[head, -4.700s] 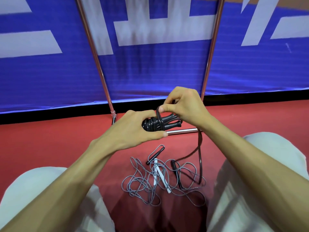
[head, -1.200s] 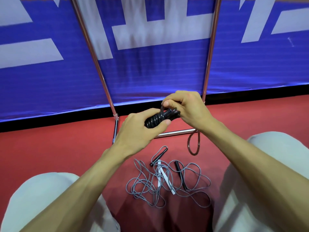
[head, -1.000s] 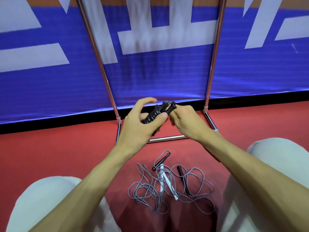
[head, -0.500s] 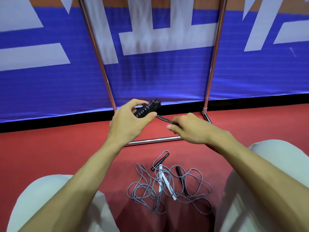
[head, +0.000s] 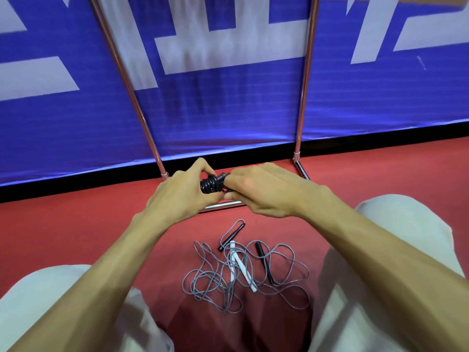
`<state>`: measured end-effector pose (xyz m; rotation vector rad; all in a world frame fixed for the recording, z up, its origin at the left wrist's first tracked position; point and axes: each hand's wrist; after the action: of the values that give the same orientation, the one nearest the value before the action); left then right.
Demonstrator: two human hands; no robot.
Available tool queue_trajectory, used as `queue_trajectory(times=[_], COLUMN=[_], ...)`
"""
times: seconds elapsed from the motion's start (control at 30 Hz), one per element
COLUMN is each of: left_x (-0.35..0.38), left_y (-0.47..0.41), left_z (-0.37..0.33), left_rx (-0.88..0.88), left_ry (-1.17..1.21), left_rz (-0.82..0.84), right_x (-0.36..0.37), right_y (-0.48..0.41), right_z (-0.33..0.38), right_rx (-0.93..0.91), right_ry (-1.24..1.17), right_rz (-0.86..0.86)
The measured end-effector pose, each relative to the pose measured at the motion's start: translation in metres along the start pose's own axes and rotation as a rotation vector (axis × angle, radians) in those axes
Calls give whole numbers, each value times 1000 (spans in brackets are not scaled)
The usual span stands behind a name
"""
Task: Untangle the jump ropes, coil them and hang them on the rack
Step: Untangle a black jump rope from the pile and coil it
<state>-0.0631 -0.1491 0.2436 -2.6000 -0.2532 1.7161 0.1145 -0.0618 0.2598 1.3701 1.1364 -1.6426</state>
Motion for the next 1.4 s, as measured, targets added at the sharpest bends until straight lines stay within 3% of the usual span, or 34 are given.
queue_trajectory(times=[0.17,0.3,0.5,0.57,0.67,0.83,1.0,1.23,1.4], left_x=[-3,-4,-9,-13,-17,-22,-22,-5,-3], left_y=[10,15,21,24,24,23,23,15,11], left_z=[-5,-8,-25,-29,-30,-24,-26,-16,-17], left_rx=[112,146,171,198,210,149,84,-17,-70], left_ry=[-91,26,340,422,524,684,881,677,597], left_rz=[192,168,56,9,-52,-149,-202,-293,-293], right_x=[2,7,10,9,10,18,21,9,12], right_y=[-5,-12,-16,-16,-16,-17,-18,-15,-10], right_z=[1,-1,-6,-9,-13,-11,2,19,16], right_rx=[-5,134,281,375,472,403,376,428,353], right_ry=[-59,-211,-464,-481,-321,-176,-475,-395,-342], right_rz=[-225,-365,-374,-330,-177,-73,100,287,224])
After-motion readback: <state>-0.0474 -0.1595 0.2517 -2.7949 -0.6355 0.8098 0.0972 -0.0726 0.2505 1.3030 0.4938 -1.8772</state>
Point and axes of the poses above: each hand's wrist, its own y-axis away from the middle knuckle, its own x-axis out of the palm, z = x × y, and after that the axes turned 11 degrees about x, right-handed
